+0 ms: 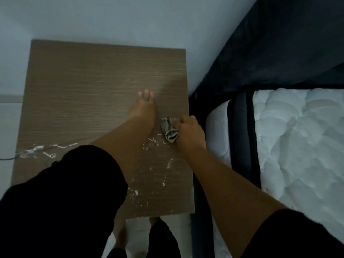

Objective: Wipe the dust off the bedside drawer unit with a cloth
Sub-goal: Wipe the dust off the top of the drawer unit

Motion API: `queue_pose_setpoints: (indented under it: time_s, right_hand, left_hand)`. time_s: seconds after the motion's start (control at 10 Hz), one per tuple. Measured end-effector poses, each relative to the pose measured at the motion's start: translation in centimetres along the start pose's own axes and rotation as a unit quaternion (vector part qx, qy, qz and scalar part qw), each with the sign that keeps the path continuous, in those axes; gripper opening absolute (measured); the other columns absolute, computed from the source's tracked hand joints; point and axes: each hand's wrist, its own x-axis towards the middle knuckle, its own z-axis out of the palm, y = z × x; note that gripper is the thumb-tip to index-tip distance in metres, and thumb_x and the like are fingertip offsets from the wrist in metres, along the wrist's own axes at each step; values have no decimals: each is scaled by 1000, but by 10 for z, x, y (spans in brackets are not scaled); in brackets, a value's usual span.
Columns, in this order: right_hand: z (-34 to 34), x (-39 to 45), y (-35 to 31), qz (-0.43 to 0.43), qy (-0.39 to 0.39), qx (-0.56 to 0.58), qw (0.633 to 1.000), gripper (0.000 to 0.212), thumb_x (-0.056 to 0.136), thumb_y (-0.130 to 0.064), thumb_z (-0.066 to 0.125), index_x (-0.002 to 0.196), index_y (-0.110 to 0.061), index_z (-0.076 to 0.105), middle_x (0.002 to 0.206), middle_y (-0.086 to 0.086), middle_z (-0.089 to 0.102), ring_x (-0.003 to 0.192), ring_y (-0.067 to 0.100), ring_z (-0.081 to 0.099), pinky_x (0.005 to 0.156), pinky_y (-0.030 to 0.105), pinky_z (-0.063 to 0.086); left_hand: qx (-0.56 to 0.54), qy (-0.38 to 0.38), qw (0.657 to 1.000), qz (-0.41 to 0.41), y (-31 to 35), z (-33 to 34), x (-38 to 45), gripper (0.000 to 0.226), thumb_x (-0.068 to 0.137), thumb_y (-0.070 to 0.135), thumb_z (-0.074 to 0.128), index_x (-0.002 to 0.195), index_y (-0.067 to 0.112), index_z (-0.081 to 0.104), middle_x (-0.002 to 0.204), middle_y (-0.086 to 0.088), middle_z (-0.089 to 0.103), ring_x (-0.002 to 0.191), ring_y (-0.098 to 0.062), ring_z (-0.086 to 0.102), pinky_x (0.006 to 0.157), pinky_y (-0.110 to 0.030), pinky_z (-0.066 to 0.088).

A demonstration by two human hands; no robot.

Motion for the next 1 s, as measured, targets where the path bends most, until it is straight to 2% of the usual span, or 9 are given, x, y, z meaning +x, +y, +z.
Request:
queue_pose_setpoints:
  time_s: [0.1, 0.2, 0.3, 0.4, 0.6, 0.7, 0.8, 0.9, 1.0]
  right_hand:
    - [6, -17, 1, -1, -18, -14, 1000, 45, 91, -4, 44, 131, -22, 53, 127, 9, 50, 116, 26, 44, 92, 32, 38]
    - [-4, -6, -1, -1, -26, -17, 1000, 37, 96, -12, 43, 129, -19, 58, 125, 12, 55, 115, 28, 49, 92, 32, 44]
    - [-14, 7, -10, 11, 13, -5, 1000, 37, 95, -6, 42, 124, -16, 62, 122, 13, 58, 111, 28, 54, 92, 32, 48]
    - [-27, 23, -40, -21, 26, 7, 999, 42, 89, -1, 47, 125, -17, 61, 118, 15, 56, 111, 32, 52, 91, 35, 45]
    - [-23, 46, -108, -36, 27, -5, 999, 30, 91, -12, 49, 117, -13, 64, 117, 14, 56, 110, 30, 53, 86, 34, 46]
    - [-2, 53, -141, 8, -2, -52, 999, 33, 97, -9, 39, 121, -12, 62, 125, 12, 56, 118, 29, 53, 92, 36, 47]
    - [17, 51, -162, 12, -11, -69, 998, 36, 98, -7, 36, 125, -12, 59, 126, 13, 54, 119, 31, 51, 94, 40, 46]
    - [37, 46, -194, -10, 4, -80, 997, 37, 98, -8, 35, 127, -13, 57, 128, 12, 51, 119, 31, 49, 95, 39, 44]
    - [47, 42, -217, -27, 3, -70, 997, 36, 98, -8, 35, 128, -12, 57, 127, 13, 52, 119, 31, 48, 96, 37, 43]
  left_hand:
    - [7, 8, 1000, 22, -2, 8, -17, 62, 102, 5, 33, 153, 6, 0, 161, -9, -6, 150, -27, -1, 121, -38, 17]
    - [-21, -7, 999, 36, -11, 3, -23, 58, 100, 7, 37, 153, 9, 13, 161, -8, 7, 149, -28, 10, 119, -40, 22]
    - [-69, 6, 998, -6, -28, -9, -30, 54, 98, 9, 43, 149, 9, 26, 157, -9, 23, 144, -29, 25, 116, -37, 25]
    - [-82, 34, 994, -60, -75, -13, -29, 59, 98, 7, 42, 152, 9, 19, 161, -8, 12, 149, -27, 13, 120, -36, 18]
    - [7, 19, 992, -124, -185, -17, -45, 55, 96, 5, 41, 148, -2, 23, 158, -19, 12, 147, -36, 11, 119, -44, 18]
    - [13, -10, 992, -124, -227, -11, -63, 59, 95, 3, 44, 149, -3, 20, 159, -18, 12, 145, -36, 18, 119, -42, 19]
    - [9, -20, 994, -111, -243, -12, -75, 71, 95, 4, 46, 154, 6, 5, 162, -9, -1, 147, -33, 16, 118, -35, 18]
    - [11, -17, 997, -78, -263, -17, -84, 75, 94, 1, 47, 155, 16, 7, 162, -4, 3, 145, -30, 23, 116, -30, 22]
    - [-10, -14, 998, -64, -277, -21, -87, 71, 96, 1, 42, 155, 21, 8, 161, -8, 13, 140, -31, 32, 113, -31, 29]
